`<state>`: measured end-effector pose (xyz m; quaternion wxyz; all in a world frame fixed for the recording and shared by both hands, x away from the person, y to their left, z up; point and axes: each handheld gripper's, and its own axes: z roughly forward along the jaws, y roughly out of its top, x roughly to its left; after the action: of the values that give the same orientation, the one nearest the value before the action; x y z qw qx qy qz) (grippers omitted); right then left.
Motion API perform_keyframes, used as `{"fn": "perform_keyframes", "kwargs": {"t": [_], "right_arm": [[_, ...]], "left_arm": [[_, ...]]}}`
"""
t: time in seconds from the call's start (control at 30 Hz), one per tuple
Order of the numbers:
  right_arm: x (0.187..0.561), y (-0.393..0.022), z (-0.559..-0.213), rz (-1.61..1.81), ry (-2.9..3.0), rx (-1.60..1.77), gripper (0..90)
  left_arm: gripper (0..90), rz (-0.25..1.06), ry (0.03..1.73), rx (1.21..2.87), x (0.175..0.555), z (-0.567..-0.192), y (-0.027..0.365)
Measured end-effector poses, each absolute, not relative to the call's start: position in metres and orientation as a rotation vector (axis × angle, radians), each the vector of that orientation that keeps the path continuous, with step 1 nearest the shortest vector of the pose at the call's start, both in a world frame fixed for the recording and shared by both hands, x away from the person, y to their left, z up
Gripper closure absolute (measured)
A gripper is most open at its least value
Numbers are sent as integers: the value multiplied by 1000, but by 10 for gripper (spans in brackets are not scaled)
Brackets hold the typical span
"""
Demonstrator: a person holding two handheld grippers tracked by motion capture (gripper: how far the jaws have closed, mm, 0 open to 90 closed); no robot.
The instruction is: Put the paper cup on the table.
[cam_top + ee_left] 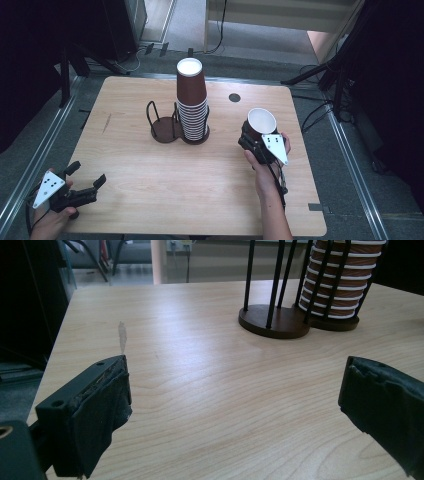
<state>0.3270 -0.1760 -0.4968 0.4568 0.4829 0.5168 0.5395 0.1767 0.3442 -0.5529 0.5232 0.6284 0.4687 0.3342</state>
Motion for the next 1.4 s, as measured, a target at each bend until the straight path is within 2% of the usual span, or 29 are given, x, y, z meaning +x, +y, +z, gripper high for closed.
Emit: {"fn": "perform_keyframes", "kwargs": {"t": [0.23,0.3,0.6,1.4], "right_arm": [[337,-183,-502,1311,1283,1216,119],[341,-184,-502,1301,1285,1213,119],[359,-186,-499,1266,1287,1213,118],[391,-200,-526,1119,1289,1309,110]], "left_arm": [[16,810,1142,1510,178,-553,342],[48,823,1150,1508,178,-553,341],[49,840,1147,1511,178,-553,340],[49,820,1143,1505,178,-553,339]]}}
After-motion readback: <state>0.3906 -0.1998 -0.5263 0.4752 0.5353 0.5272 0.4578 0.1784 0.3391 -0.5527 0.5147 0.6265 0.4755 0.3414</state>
